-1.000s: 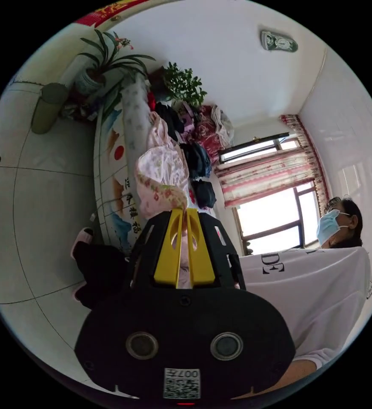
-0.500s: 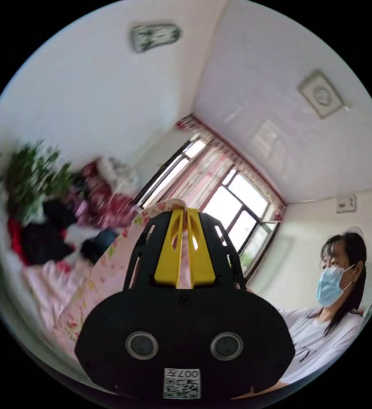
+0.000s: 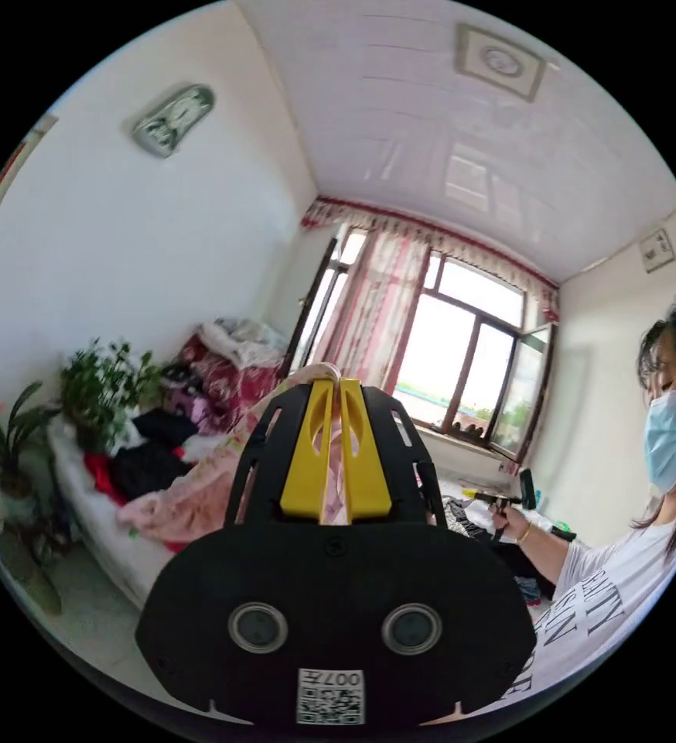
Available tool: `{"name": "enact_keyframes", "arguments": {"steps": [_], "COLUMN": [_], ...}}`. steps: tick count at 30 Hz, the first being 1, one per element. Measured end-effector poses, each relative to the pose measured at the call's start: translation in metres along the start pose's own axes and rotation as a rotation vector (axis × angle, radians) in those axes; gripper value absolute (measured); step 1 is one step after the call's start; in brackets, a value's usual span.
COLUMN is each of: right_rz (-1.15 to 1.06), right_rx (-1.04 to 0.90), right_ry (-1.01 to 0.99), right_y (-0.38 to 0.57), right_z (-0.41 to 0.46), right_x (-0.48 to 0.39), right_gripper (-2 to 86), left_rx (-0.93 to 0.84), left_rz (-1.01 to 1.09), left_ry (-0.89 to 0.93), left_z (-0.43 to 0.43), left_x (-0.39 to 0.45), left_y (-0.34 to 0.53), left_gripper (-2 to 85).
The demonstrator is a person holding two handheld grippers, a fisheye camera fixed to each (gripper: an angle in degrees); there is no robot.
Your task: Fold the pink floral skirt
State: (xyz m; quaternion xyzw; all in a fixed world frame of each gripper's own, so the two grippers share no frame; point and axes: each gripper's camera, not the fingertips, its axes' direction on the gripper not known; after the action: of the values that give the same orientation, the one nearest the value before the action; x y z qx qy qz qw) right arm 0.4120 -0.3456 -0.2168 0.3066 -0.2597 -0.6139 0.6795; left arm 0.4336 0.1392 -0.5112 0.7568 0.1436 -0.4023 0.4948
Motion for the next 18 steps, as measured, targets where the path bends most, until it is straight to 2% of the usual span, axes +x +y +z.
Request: {"name": "enact_keyframes", "arguments": {"steps": [3, 7, 14, 18], "right_rz": [0.178, 0.247, -0.028, -0.161], "right_rx": [-0.181, -0.356, -0.628, -0.714], "right_ry": [-0.151, -0.232, -0.204, -0.093], "right_y": [0.077, 0.129, 0.157, 0.161], "right_z": [0.121, 0.241, 0.426, 0.51], "right_x": [0.019, 0.006, -0.085, -0.143], "right_gripper": [11.5, 12.8, 16.8, 18.2], "left_rx": [-0.054, -0.069, 0.002, 0.047], "left_rz": [-0.123, -0.269, -0.342, -0.342], "left_ry": [-0.162, -0.215, -0.143, -0.047], "left_z": [-0.005, -0.013, 0.021, 0.056], "left_x": [-0.055, -0.117, -0.175, -0.187], "left_y": [0.055, 0.084, 0.063, 0.048], "left_gripper": [-1.0, -1.0, -1.0, -1.0]}}
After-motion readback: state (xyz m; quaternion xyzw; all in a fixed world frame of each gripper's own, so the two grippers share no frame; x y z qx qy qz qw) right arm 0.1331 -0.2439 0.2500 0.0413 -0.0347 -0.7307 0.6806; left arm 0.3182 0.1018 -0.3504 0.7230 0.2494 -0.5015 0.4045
